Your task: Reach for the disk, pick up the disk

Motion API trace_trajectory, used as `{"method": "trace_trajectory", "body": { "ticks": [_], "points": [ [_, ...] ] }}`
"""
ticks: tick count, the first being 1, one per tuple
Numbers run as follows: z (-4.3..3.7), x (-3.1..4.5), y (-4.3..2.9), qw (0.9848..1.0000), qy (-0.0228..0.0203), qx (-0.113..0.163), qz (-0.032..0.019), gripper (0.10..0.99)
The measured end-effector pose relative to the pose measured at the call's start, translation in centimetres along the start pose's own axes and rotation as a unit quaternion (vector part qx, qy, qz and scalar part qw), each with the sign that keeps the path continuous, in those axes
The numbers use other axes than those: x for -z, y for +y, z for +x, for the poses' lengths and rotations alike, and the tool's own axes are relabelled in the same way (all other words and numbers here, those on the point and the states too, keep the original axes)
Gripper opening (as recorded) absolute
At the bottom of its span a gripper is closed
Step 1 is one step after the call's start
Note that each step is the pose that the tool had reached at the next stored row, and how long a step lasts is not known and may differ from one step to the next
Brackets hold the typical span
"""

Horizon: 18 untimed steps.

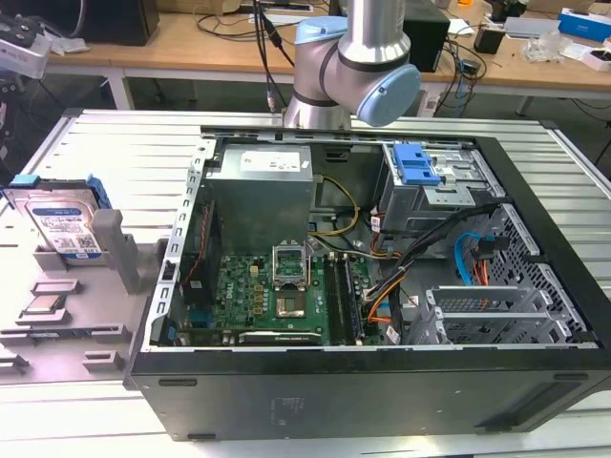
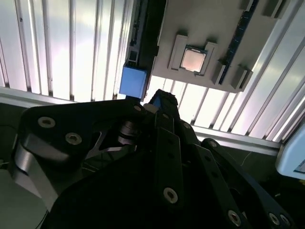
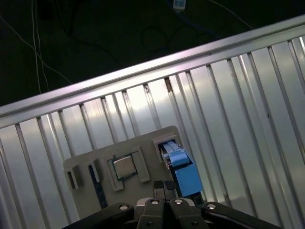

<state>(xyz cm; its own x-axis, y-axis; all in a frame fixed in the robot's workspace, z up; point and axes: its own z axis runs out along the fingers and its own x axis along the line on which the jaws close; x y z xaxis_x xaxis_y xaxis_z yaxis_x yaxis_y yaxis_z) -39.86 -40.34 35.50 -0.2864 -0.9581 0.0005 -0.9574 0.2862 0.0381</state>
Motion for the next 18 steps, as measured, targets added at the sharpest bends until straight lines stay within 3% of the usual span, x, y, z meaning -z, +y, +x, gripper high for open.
{"method": "trace_trajectory", "body": {
  "ticks": [8, 18],
  "points": [
    [0.00, 0.00, 0.00, 0.9992, 0.0015, 0.039, 0.0000, 0.106],
    [0.00, 0.00, 0.00, 0.9992, 0.0015, 0.039, 0.0000, 0.106]
  ]
}}
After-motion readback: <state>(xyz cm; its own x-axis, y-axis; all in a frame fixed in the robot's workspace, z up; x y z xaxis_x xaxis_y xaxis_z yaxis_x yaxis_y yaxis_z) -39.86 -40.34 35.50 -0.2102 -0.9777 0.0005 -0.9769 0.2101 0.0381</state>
